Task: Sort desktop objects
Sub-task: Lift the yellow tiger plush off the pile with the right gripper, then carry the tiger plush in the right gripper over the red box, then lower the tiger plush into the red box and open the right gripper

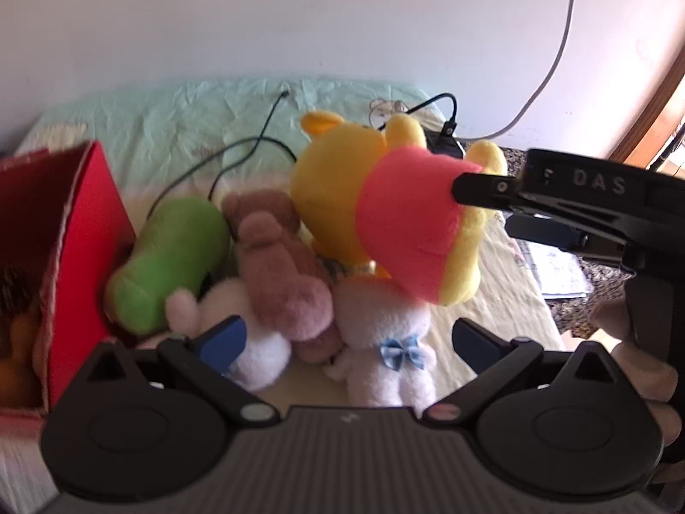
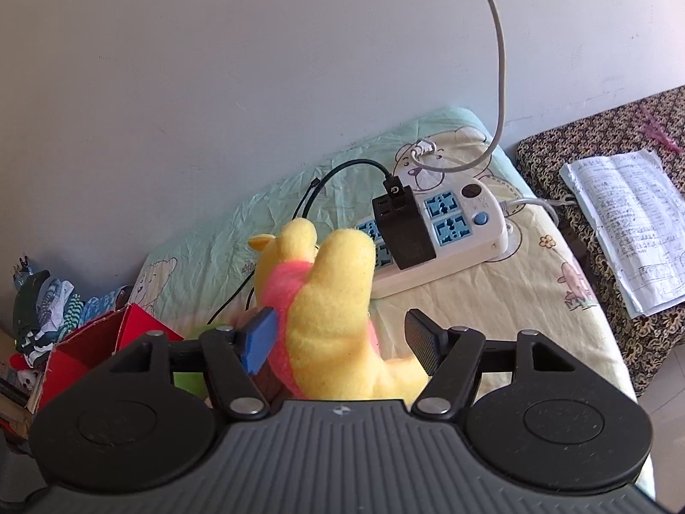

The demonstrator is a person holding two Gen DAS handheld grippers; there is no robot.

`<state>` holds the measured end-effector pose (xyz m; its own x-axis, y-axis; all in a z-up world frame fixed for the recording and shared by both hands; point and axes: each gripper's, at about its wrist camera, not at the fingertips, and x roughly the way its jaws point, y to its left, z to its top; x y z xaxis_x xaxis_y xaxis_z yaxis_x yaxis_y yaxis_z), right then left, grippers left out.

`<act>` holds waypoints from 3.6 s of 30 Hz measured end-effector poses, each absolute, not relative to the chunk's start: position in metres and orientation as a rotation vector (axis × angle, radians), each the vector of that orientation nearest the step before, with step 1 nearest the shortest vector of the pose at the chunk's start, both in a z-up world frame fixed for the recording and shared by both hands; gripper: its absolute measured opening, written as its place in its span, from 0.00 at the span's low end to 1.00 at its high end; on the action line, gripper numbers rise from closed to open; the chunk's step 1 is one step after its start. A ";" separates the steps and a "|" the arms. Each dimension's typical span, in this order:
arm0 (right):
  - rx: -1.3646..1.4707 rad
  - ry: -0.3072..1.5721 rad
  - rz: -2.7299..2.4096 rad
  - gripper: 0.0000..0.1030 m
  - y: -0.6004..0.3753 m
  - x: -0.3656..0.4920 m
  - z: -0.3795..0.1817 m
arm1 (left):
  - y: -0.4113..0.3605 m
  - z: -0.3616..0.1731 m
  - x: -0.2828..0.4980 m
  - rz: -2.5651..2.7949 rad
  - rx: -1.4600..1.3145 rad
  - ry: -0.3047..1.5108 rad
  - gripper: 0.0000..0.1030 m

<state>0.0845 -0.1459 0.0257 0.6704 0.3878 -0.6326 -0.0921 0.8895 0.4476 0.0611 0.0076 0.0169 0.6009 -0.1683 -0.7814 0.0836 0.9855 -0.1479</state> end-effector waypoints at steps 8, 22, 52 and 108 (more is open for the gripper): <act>0.403 0.804 0.351 0.49 -0.134 0.096 0.020 | 0.012 0.020 0.064 -0.167 -0.110 0.881 0.99; 0.294 0.710 0.476 0.35 -0.127 0.031 0.061 | 0.040 0.039 0.016 -0.332 -0.107 0.872 0.96; 0.071 0.774 0.719 0.67 -0.079 -0.008 -0.013 | 0.091 -0.048 -0.033 -0.262 -0.212 1.085 0.97; 0.800 1.057 0.707 0.35 0.192 0.067 -0.016 | 0.398 0.033 -0.004 -0.127 -0.033 0.830 0.95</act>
